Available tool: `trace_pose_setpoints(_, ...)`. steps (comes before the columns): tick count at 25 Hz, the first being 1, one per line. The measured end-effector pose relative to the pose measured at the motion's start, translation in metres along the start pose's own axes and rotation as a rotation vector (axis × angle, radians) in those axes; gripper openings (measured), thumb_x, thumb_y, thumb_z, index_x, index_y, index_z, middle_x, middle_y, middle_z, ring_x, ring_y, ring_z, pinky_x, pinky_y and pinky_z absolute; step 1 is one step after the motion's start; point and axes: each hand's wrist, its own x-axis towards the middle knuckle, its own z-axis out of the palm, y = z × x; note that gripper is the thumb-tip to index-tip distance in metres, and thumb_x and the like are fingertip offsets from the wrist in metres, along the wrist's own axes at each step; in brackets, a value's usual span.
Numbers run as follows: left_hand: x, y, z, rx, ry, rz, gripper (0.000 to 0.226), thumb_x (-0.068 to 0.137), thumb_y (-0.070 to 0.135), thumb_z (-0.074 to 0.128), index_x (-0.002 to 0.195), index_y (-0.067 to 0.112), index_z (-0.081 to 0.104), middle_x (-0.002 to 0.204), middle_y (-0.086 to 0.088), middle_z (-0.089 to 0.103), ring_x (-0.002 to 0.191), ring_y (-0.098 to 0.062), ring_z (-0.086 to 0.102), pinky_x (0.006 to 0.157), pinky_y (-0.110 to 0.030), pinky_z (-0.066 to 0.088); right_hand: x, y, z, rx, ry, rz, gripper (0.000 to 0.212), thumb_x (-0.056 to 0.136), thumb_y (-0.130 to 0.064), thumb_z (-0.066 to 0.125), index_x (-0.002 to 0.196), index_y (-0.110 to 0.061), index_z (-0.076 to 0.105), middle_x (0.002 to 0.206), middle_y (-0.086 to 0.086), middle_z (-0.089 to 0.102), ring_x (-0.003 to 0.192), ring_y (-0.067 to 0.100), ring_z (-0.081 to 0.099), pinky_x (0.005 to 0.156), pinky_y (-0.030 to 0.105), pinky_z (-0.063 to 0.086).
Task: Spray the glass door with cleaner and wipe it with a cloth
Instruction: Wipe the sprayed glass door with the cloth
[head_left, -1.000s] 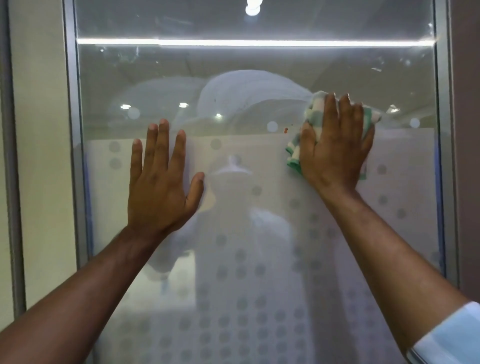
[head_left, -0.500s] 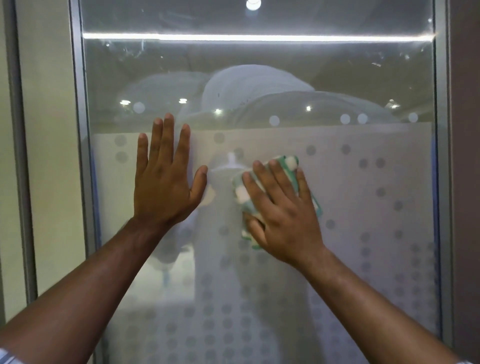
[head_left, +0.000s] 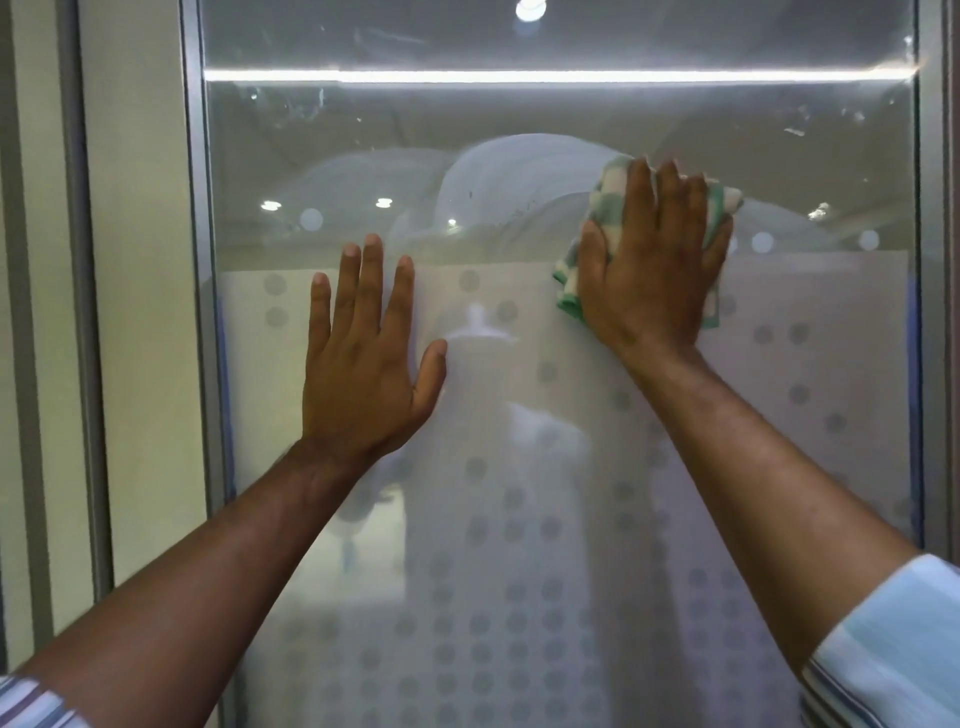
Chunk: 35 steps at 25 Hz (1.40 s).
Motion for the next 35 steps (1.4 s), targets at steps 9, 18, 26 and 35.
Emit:
trace_pose_setpoints(9, -0.005, -0.039, -0.015, -0.033, 0.073, 0.093, 0.075, 0.110, 0.051, 0.047, 0.168, 0.005, 0.036, 0.177, -0.023, 0.030, 0.164, -0.041, 0.031, 0.132, -0.056, 0.030, -0.002, -0.091, 0.018, 0.030, -0.033, -0.194, 0.067, 0.107, -0.052, 0.026, 0.166, -0.020, 0.033, 0.175, 0.009, 0.032, 0.164, 0.034, 0.022, 0.132, 0.063, 0.011)
trace_pose_setpoints(18, -0.036, -0.093, -0.020, -0.102, 0.057, 0.081, 0.066, 0.116, 0.039, 0.026, 0.166, -0.003, 0.036, 0.176, -0.030, 0.027, 0.166, -0.047, 0.023, 0.137, -0.060, 0.018, -0.111, -0.142, 0.021, 0.051, -0.109, -0.421, 0.069, 0.100, -0.045, 0.049, 0.163, -0.017, 0.042, 0.172, 0.012, 0.038, 0.162, 0.036, 0.027, 0.128, 0.065, 0.015)
trace_pose_setpoints(26, -0.038, -0.093, -0.017, -0.070, 0.009, 0.030, 0.069, 0.108, 0.027, 0.035, 0.171, 0.000, 0.025, 0.178, -0.030, 0.017, 0.168, -0.047, 0.014, 0.137, -0.060, 0.011, -0.196, -0.067, 0.005, 0.048, -0.132, -0.500, 0.076, 0.088, -0.040, 0.063, 0.160, -0.019, 0.048, 0.170, 0.010, 0.041, 0.161, 0.035, 0.032, 0.127, 0.067, 0.022)
trace_pose_setpoints(35, -0.042, -0.093, -0.010, -0.071, 0.026, 0.037, 0.067, 0.112, 0.027, 0.037, 0.172, 0.003, 0.023, 0.179, -0.028, 0.016, 0.168, -0.046, 0.013, 0.137, -0.062, 0.012, -0.091, -0.104, 0.025, 0.032, 0.021, -0.073, 0.071, 0.095, -0.045, 0.047, 0.162, -0.020, 0.044, 0.171, 0.011, 0.040, 0.160, 0.037, 0.031, 0.129, 0.064, 0.020)
